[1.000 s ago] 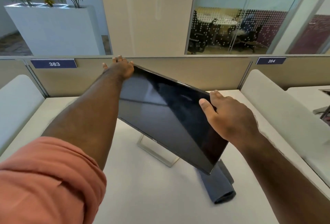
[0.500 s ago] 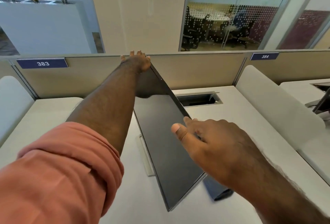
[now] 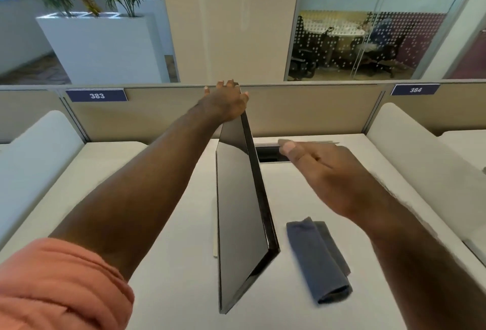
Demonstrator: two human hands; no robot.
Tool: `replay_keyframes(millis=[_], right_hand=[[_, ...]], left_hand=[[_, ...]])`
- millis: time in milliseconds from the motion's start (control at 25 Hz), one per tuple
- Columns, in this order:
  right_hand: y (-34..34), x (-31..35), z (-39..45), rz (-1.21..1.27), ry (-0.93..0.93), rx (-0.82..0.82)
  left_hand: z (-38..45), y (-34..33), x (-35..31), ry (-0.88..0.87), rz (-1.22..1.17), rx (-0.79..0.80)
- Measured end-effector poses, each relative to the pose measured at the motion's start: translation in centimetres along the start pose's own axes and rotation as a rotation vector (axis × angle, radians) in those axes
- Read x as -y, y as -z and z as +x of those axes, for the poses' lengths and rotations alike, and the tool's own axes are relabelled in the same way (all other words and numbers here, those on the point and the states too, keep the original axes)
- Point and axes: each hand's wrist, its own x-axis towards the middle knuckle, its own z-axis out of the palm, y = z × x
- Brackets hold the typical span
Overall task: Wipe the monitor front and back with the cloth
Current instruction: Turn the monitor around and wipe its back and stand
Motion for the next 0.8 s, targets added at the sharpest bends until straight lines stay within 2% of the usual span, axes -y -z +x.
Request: replay_keyframes(millis=[120,240,360,560,800], right_hand=[[0.3,-5.0,6.5,-0.021,0.089,0.097],[-1.1,-8.3,13.7,-0.249,0.165,0.25],[-2.7,-8.8,18.6,-0.489,0.236,0.321],[-4.3,-6.3,22.6,-0.548,0.39,0.381],[-5.0,-5.8,23.0,-0.577,0.432,0.343]], left_hand=[[-7.5,0.9,-2.8,-0.02,-0.086,-0.031],[-16.4,0.3,-6.3,-0.059,-0.148,-0.013],[-23.5,-2.1,-10.4,-0.05,-0.088,0.059],[-24.7,-4.8,-14.2,0.221,0.108,0.143],[-24.3,-5.7,-13.7,0.259,0.289,0.134]])
